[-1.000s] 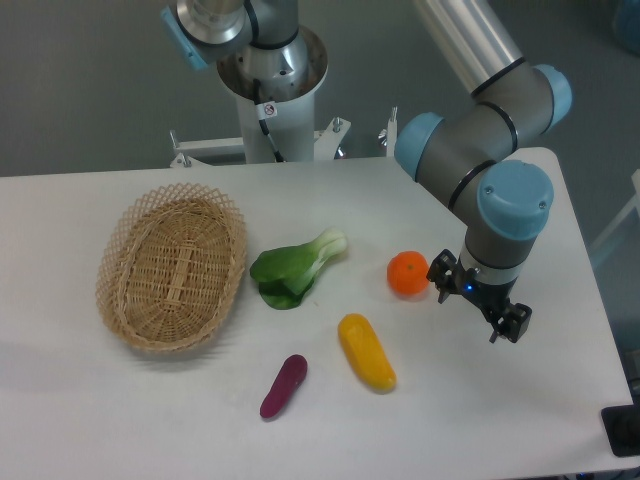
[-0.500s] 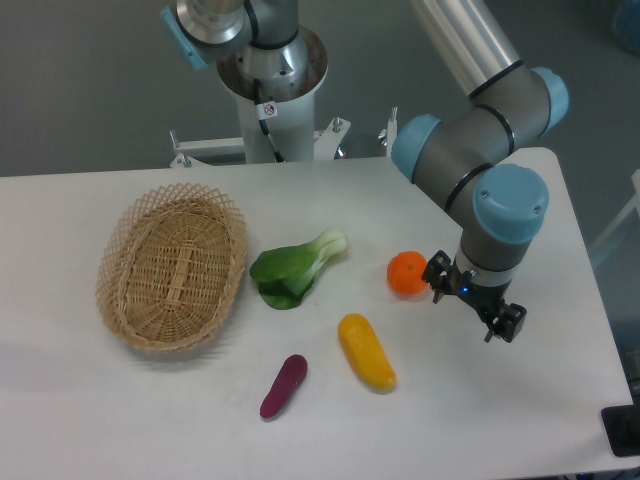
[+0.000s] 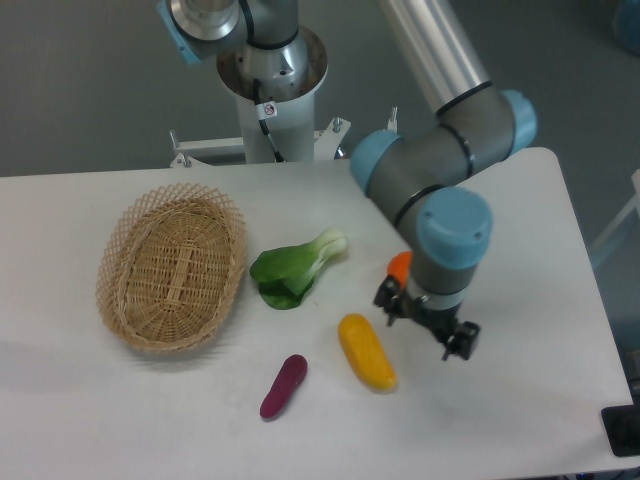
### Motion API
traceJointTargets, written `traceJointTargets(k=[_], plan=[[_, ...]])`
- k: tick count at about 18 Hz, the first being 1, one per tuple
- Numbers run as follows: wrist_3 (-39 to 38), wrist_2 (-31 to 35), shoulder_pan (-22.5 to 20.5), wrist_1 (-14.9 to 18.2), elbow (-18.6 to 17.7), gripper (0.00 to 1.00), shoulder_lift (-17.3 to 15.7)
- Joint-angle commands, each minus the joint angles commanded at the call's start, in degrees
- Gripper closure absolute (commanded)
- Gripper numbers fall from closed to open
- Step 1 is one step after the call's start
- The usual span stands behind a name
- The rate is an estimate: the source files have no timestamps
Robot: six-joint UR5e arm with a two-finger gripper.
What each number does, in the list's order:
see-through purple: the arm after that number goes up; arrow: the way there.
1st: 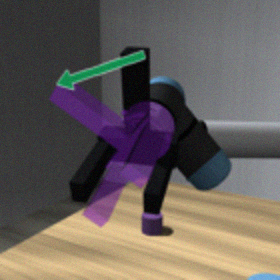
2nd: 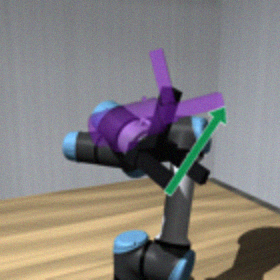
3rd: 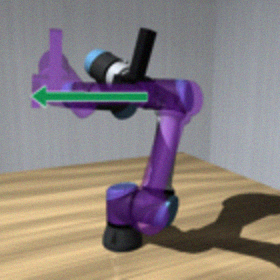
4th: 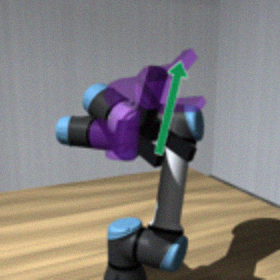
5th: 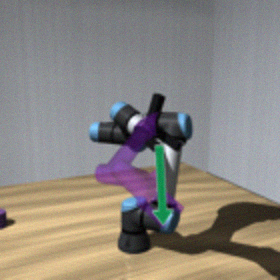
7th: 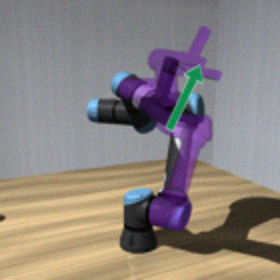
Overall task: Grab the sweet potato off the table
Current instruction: 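Move the gripper over the purple sweet potato and lower it, then close the gripper fingers around the purple sweet potato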
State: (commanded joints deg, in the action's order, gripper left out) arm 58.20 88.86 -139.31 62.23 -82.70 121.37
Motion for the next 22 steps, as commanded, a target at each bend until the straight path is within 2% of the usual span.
traceJointTargets(k=[3, 9, 12, 16, 18, 20, 22], plan=[[-7.8, -0.4, 3.0, -1.1, 0.0, 0.0, 1.1], [-12.1, -0.4, 7.4, -1.7, -0.8, 0.0, 2.5], [-13.3, -0.3, 8.8, -2.0, -2.5, 0.0, 3.0], [-13.5, -0.3, 9.0, -6.4, -5.4, 0.0, 3.0], [-13.5, -0.2, 9.3, -7.7, -5.6, 0.0, 3.1], [-13.5, -0.1, 9.5, -7.7, -5.7, 0.07, 3.3], [-14.9, 0.0, 10.0, -7.8, -5.7, 0.22, 3.7]])
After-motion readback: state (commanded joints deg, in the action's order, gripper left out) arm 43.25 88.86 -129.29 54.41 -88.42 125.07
